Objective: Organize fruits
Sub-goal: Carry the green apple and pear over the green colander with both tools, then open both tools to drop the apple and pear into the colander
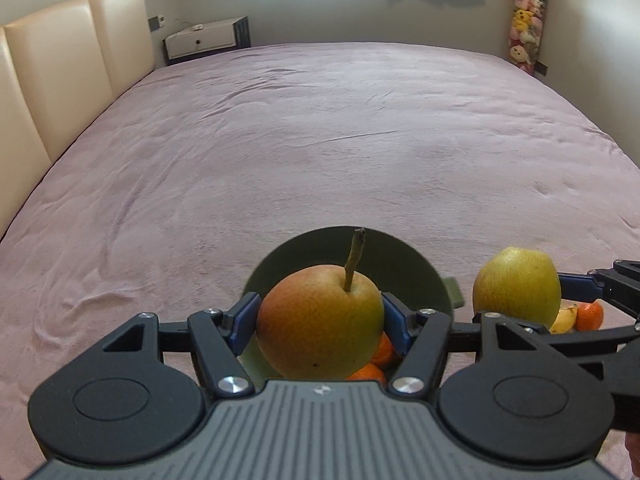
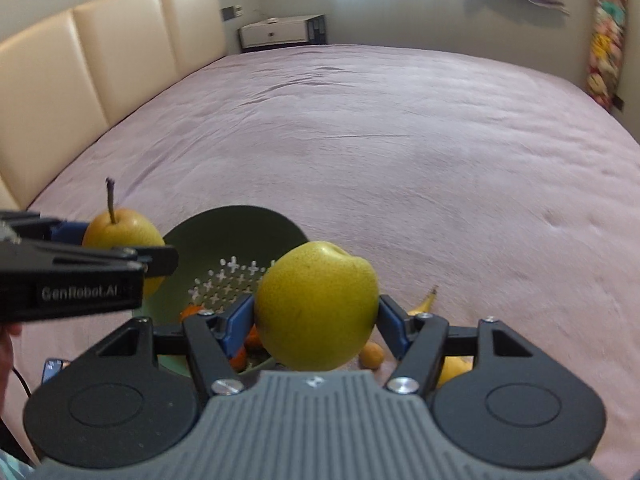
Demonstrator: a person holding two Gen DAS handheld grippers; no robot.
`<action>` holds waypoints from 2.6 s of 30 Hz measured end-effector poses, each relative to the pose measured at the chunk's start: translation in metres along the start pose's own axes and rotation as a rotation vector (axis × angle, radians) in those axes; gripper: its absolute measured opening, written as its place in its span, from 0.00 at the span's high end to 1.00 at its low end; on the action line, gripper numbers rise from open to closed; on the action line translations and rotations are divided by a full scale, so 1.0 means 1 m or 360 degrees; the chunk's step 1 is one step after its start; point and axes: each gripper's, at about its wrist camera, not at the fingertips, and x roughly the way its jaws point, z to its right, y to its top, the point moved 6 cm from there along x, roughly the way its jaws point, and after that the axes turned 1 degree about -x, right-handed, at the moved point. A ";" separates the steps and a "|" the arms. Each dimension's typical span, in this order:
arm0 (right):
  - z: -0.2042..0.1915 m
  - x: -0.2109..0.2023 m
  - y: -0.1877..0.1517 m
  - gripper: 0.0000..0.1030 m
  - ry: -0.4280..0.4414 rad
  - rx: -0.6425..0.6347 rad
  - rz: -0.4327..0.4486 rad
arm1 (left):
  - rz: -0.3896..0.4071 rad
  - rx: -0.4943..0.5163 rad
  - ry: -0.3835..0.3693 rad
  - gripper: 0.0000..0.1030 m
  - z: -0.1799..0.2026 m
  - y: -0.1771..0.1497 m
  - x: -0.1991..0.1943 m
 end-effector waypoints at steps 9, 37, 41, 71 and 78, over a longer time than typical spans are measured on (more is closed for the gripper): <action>-0.043 0.022 0.018 0.38 0.0059 -0.0470 -0.0020 | -0.0021 -0.0154 -0.0074 0.28 -0.032 0.000 0.011; -0.058 0.127 -0.003 0.38 0.0127 -0.0922 -0.0085 | -0.0263 -0.0167 -0.0082 0.28 -0.021 -0.020 0.087; -0.057 0.131 -0.003 0.38 0.0126 -0.0910 -0.0078 | -0.0293 -0.0209 -0.0099 0.28 -0.025 -0.023 0.093; -0.007 0.088 0.009 0.38 0.0020 -0.0756 -0.0115 | -0.0308 -0.0229 -0.0001 0.28 -0.021 -0.023 0.103; -0.001 0.083 0.009 0.38 0.0012 -0.0711 -0.0125 | -0.0276 -0.0123 0.0068 0.27 -0.015 -0.026 0.111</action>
